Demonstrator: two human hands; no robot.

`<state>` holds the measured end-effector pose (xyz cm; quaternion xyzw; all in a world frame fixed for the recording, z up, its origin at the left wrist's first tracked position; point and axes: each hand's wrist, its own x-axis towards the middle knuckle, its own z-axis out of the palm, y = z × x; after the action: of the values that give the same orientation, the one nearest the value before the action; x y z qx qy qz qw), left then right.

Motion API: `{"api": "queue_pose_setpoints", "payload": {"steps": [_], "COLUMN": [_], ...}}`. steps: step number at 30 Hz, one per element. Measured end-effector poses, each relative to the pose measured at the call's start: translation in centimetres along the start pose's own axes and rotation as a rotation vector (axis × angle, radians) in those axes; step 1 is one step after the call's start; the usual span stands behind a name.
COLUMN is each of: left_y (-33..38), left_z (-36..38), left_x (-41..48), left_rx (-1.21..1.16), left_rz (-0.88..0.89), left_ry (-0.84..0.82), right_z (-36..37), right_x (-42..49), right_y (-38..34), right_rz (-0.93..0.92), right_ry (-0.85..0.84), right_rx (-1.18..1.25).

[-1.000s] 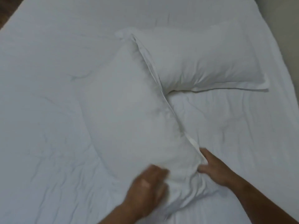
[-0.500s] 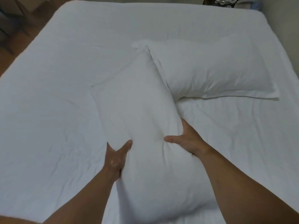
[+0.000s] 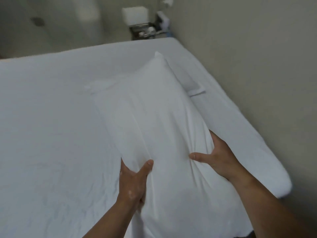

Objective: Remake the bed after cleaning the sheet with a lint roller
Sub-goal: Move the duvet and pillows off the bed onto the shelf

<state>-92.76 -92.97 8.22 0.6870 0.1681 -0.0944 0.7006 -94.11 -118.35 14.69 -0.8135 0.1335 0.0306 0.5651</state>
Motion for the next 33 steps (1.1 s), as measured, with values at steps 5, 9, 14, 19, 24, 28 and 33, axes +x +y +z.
{"api": "queue_pose_setpoints", "payload": {"steps": [5, 9, 14, 19, 24, 28, 33], "left_y": [3.9, 5.9, 5.9, 3.4, 1.0, 0.0, -4.1], "left_z": [3.6, 8.5, 12.6, 11.9, 7.0, 1.2, -3.8], "left_x": [-3.4, -10.3, -22.1, -35.9, -49.6, -59.4, -67.5], "left_rx": [0.044, 0.018, 0.014, 0.055, 0.122, 0.09, 0.149], "left_rz": [0.115, 0.141, 0.142, 0.094, 0.104, 0.124, 0.194], "left_ry": [-0.319, -0.669, -1.13, -1.501, -1.812, -2.003, -2.215], "right_z": [-3.9, -8.1, -10.1, -5.3, 1.6, 5.6, 7.3], "right_x": [-10.9, -22.7, -40.6, -58.4, -74.3, -85.6, -96.5], "right_y": [-2.1, -4.2, -7.6, -10.8, -15.1, -17.0, -13.5], "right_rz": [0.036, 0.111, 0.265, 0.474, 0.655, 0.845, 1.136], "right_ry": [0.397, 0.724, 1.109, 1.409, 1.589, 1.648, 1.584], "right_rx": [0.006, -0.063, -0.272, -0.364, -0.469, -0.445, -0.436]}}
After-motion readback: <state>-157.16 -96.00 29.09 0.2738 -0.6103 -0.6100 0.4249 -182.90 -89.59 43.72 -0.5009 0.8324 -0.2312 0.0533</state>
